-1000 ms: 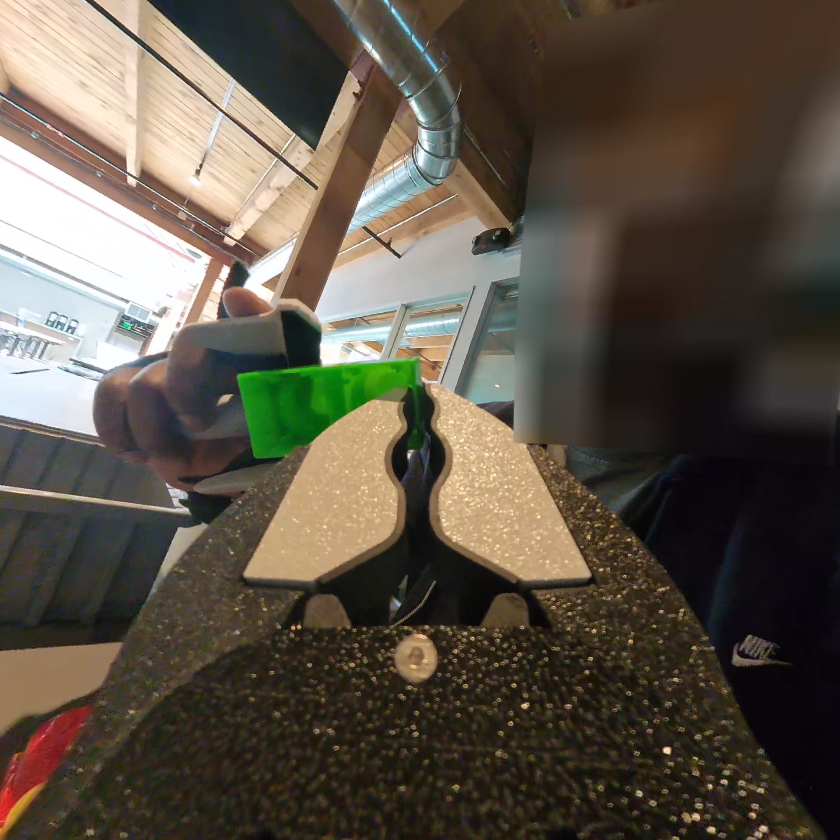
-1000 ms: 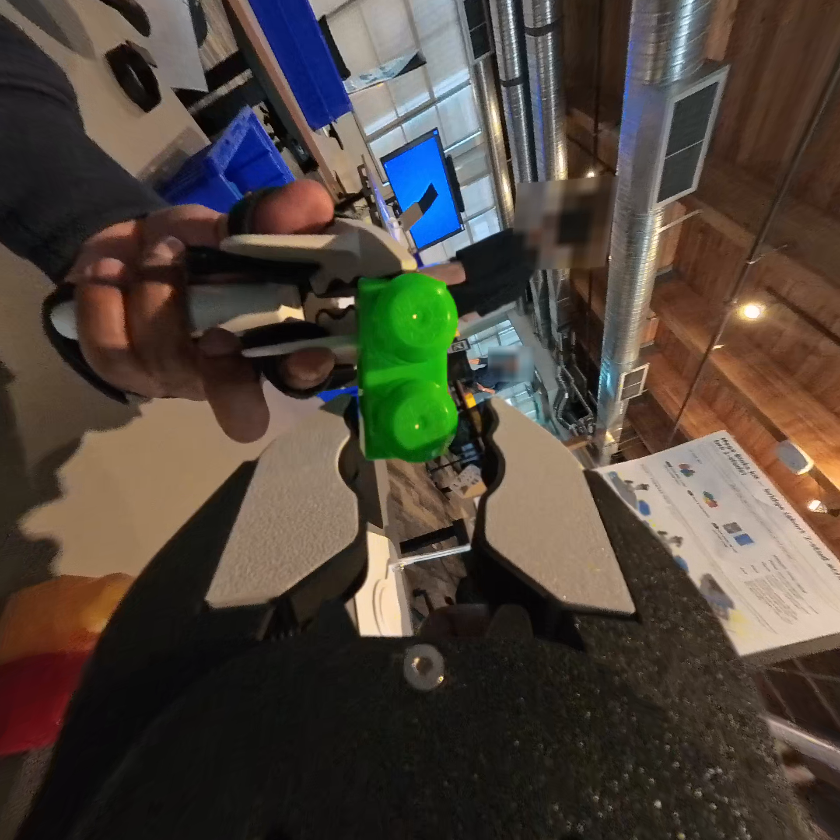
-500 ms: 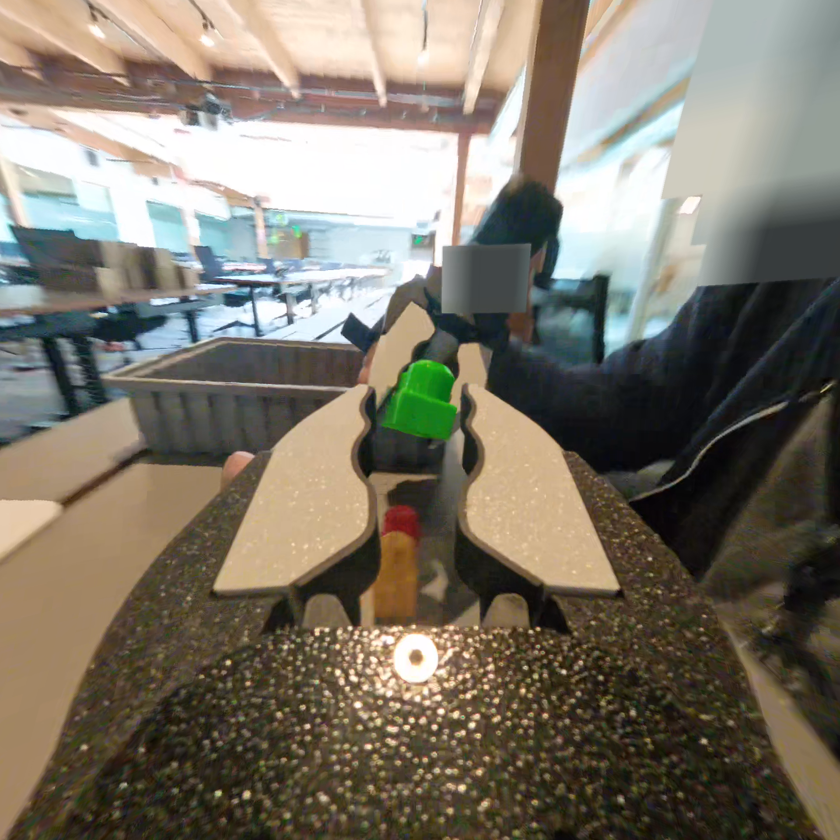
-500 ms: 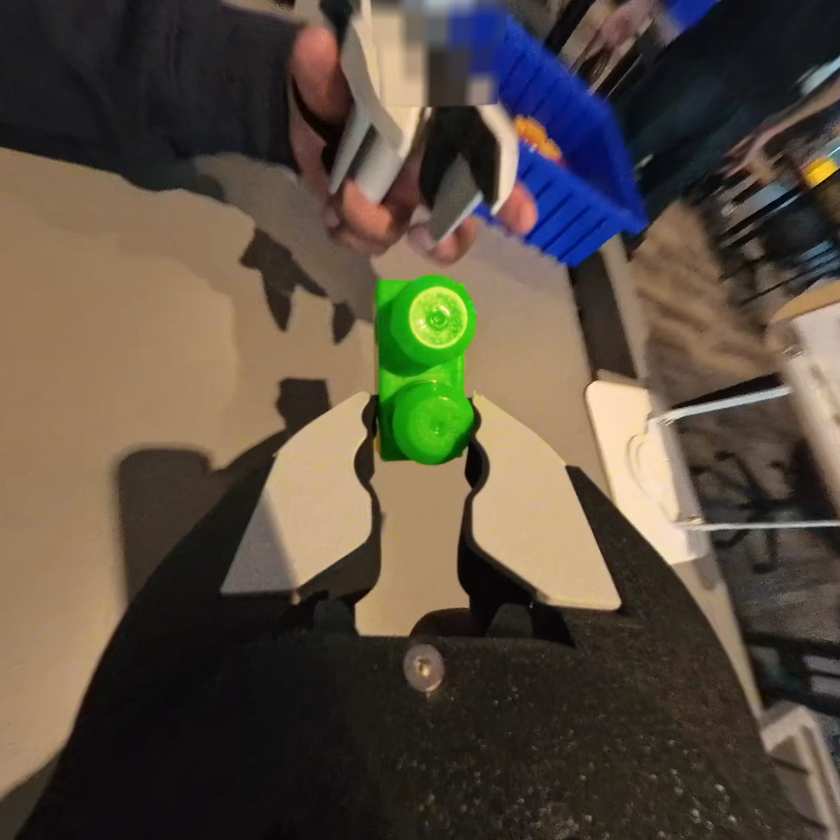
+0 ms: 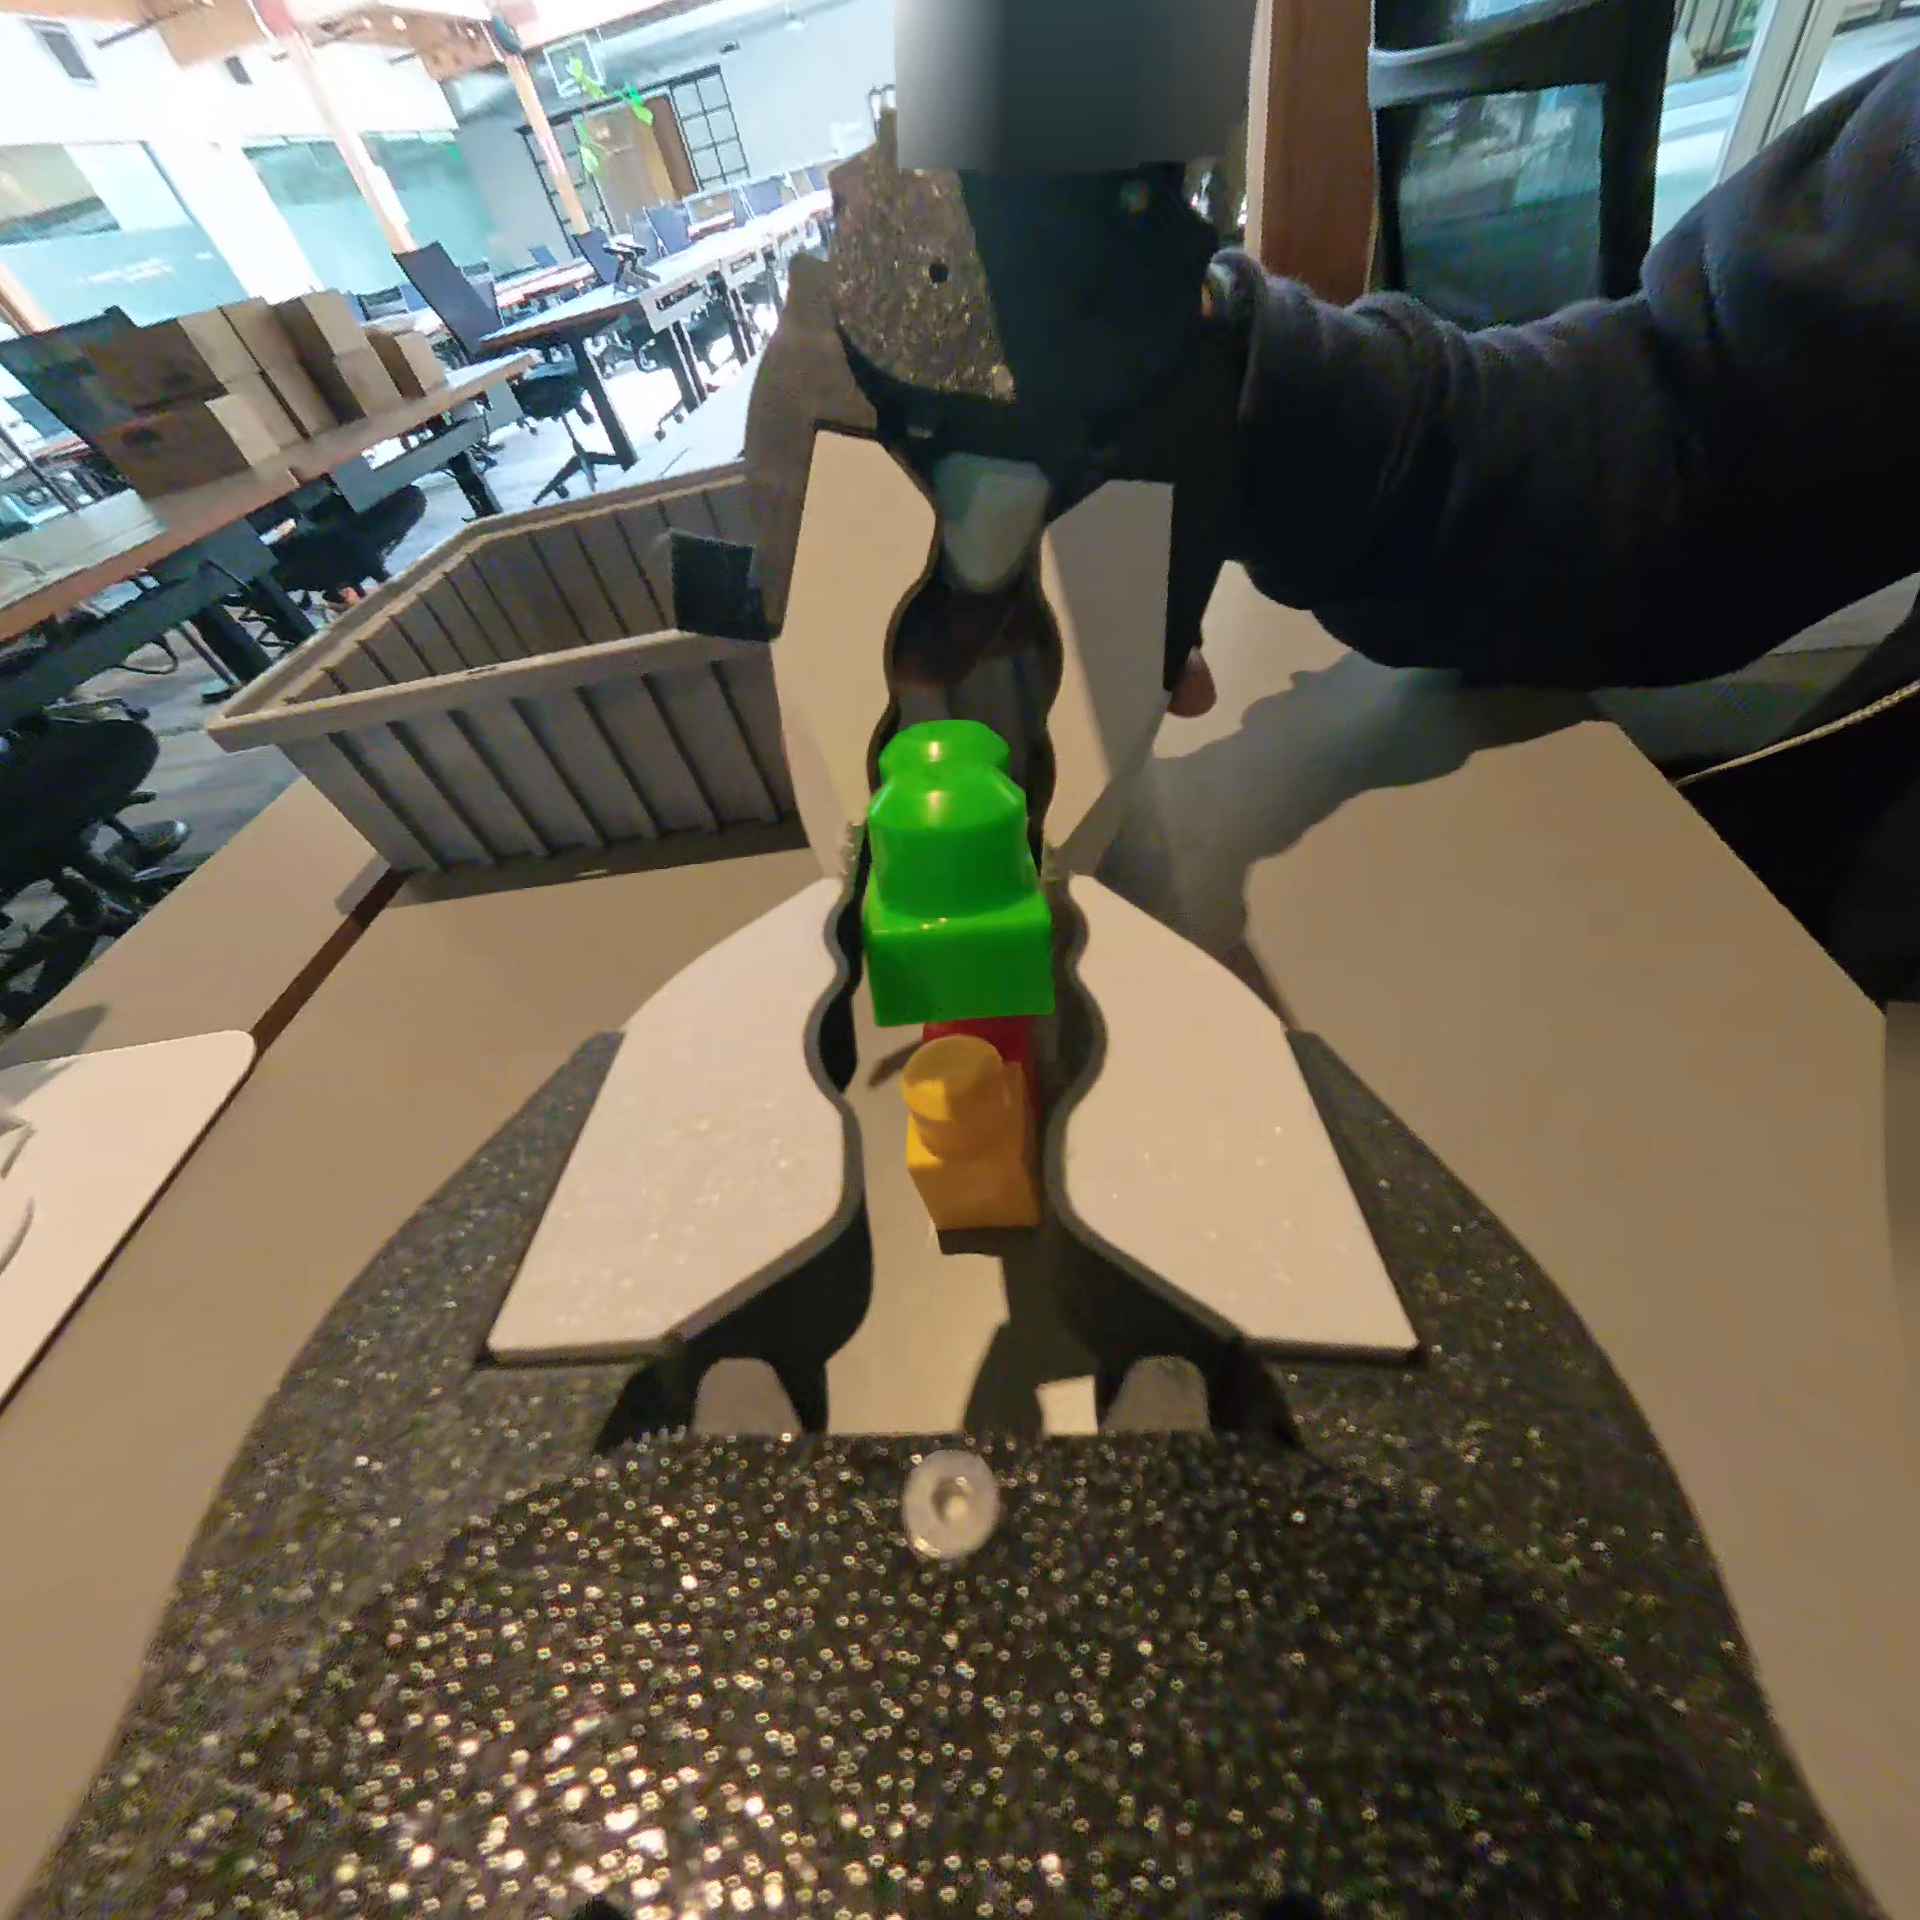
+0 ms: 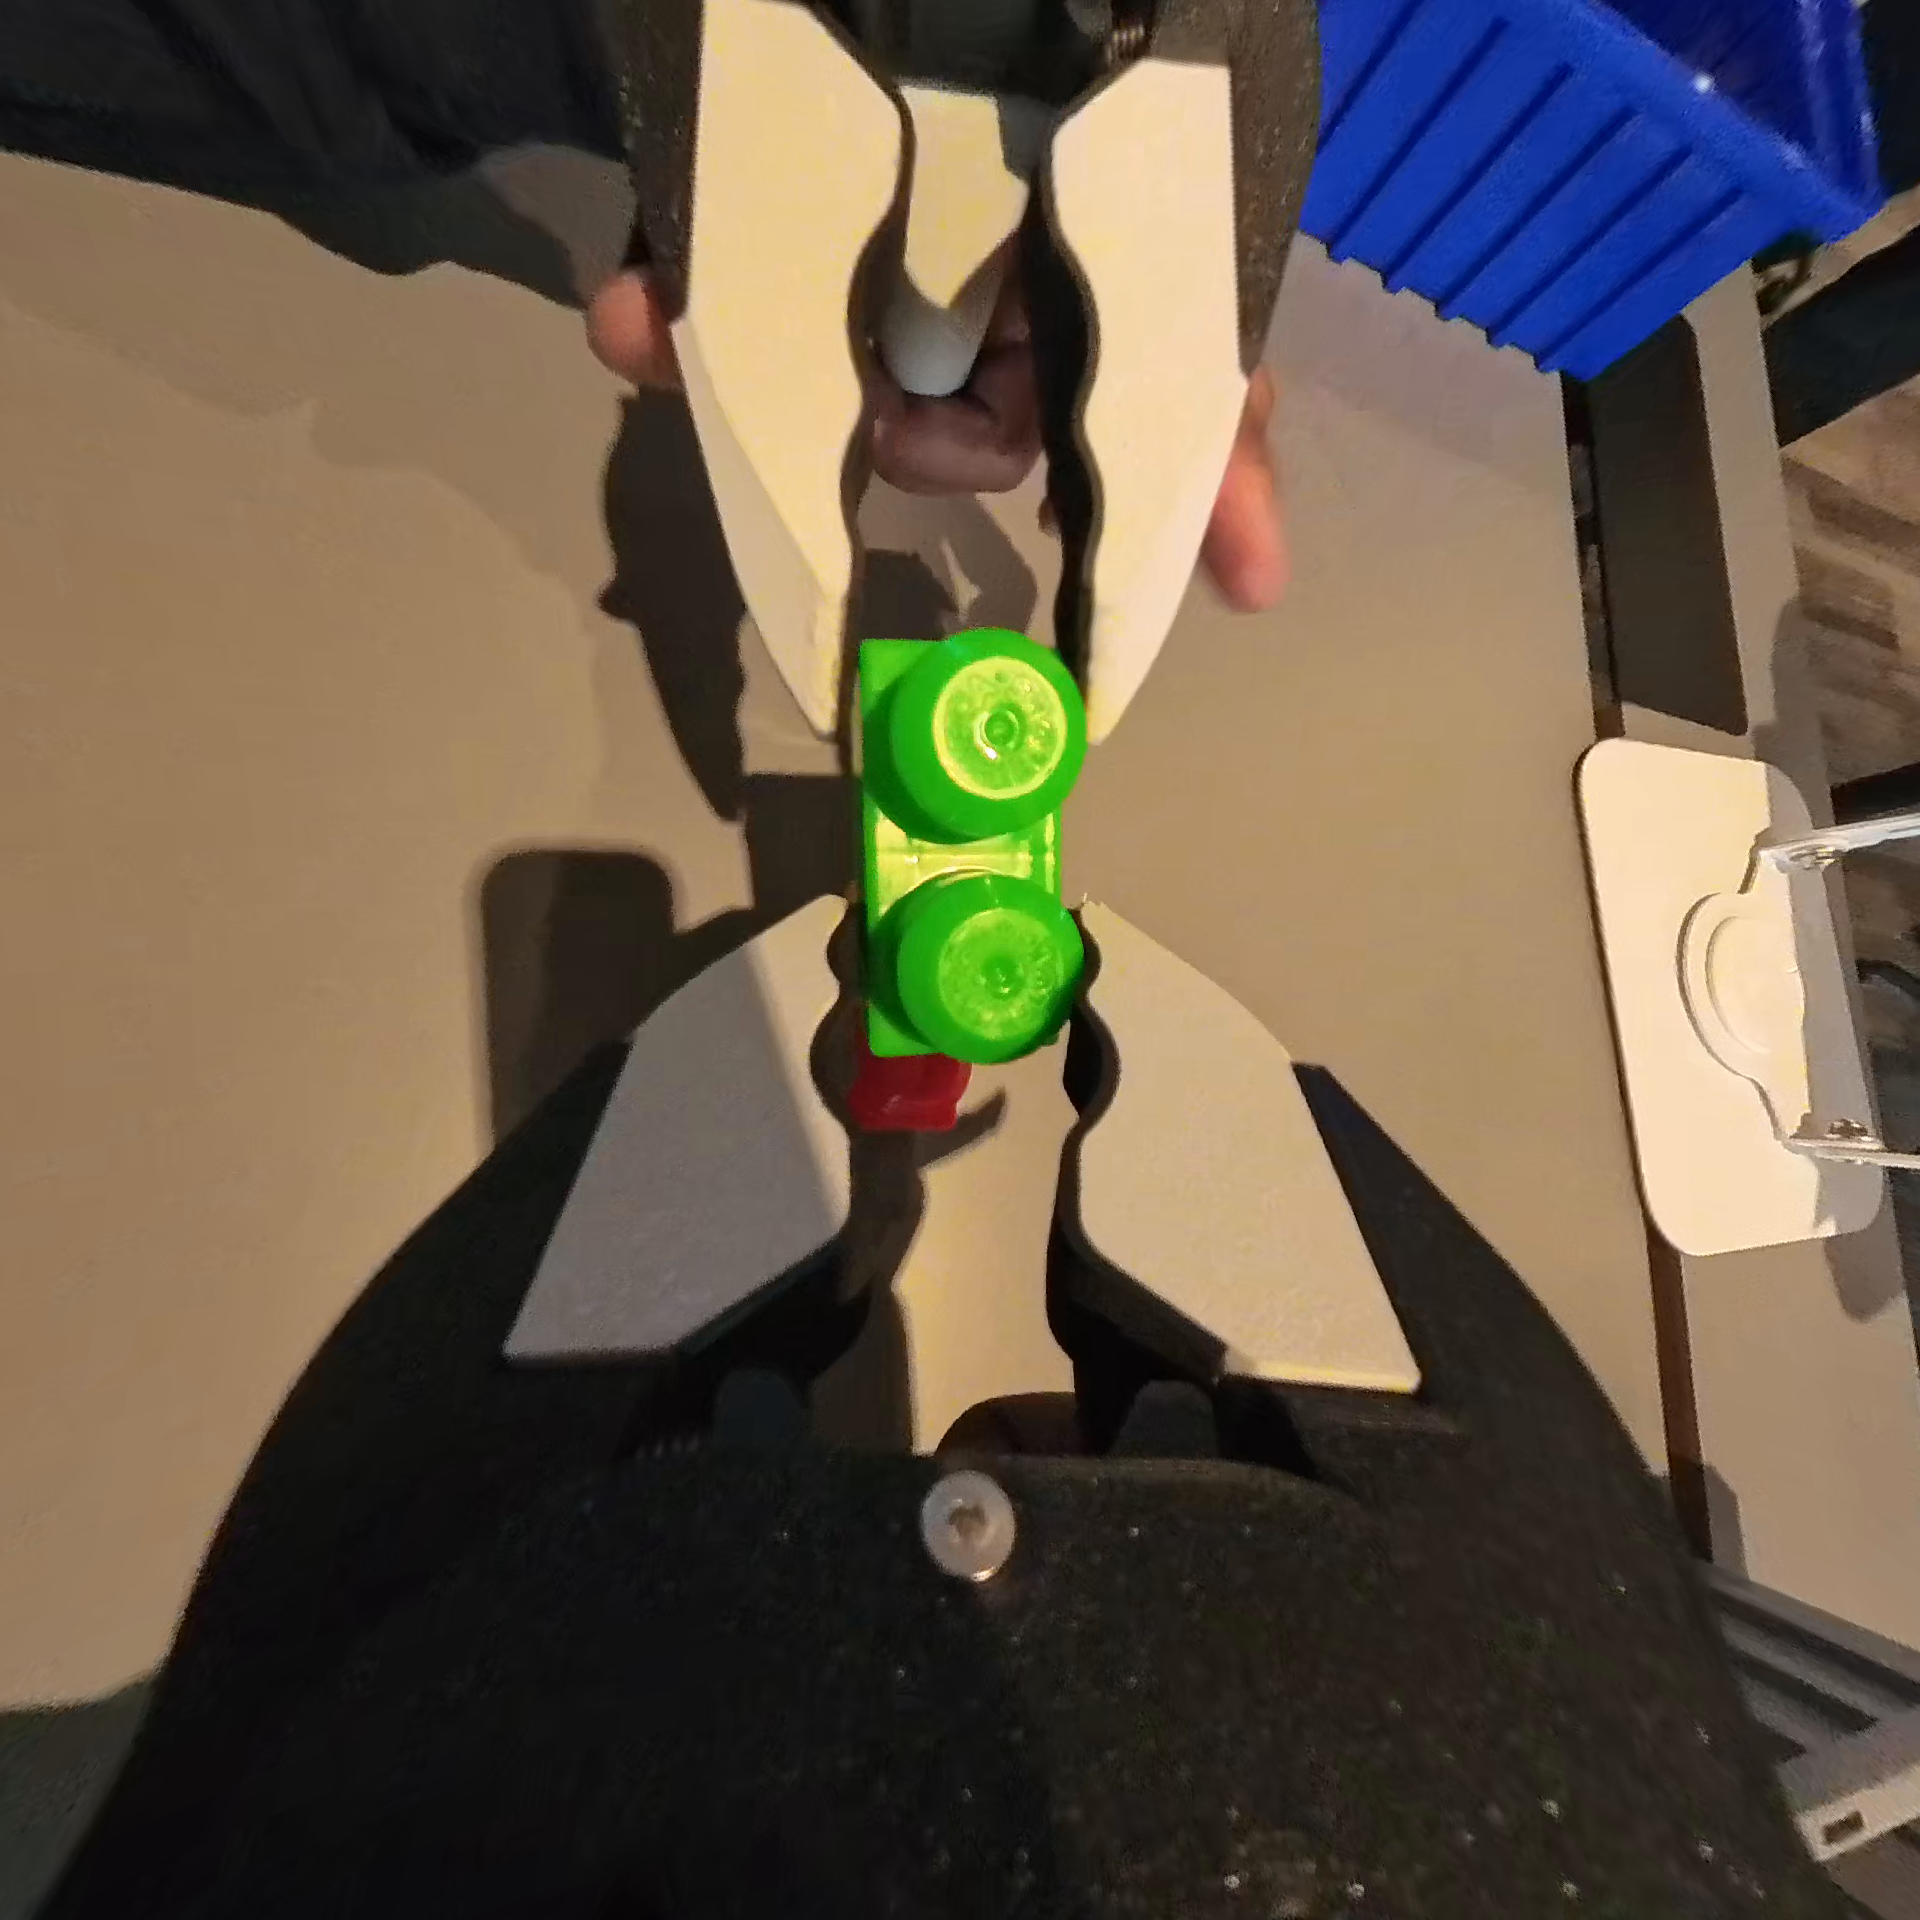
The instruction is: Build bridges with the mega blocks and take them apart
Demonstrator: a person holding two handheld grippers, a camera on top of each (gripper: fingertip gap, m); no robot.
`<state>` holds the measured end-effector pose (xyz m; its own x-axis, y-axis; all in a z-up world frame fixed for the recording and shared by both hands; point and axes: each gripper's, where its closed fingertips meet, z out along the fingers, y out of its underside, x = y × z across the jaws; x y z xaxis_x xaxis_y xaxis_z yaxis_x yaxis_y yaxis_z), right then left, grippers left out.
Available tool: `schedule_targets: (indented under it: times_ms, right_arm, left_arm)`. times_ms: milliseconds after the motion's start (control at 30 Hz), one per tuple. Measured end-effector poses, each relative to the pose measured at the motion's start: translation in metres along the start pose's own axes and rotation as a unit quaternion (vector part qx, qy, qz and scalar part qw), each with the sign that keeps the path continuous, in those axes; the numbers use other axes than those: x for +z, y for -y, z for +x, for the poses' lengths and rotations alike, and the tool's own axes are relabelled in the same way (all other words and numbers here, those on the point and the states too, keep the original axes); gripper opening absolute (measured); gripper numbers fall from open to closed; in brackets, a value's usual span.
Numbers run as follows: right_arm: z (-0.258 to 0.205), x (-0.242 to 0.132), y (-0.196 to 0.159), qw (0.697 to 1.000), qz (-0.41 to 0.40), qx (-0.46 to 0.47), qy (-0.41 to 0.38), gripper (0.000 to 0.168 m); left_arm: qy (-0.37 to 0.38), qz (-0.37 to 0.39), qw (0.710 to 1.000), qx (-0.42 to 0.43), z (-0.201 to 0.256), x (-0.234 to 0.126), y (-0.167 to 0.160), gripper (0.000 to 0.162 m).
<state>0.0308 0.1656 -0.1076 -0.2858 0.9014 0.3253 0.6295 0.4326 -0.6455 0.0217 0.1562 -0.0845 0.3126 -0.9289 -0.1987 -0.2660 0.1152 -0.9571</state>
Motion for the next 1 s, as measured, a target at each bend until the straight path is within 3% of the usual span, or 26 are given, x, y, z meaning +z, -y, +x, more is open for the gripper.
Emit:
schedule_targets:
  times_ms: [333,767,1000]
  right_arm:
    - [-0.003,0.006,-0.023,0.997,-0.033,0.076,0.007,0.039]
    - [-0.007,0.027,-0.051,0.99,-0.097,0.099,0.015,0.039]
    - [-0.007,0.033,-0.05,0.988,-0.089,0.123,0.023,0.041]
  left_arm:
    - [-0.018,0.028,0.997,-0.065,-0.001,0.021,-0.027,0.033]
    - [-0.018,-0.072,0.995,-0.061,0.0,0.029,-0.06,0.033]
    - [-0.03,-0.093,0.99,-0.098,0.0,0.027,-0.067,0.034]
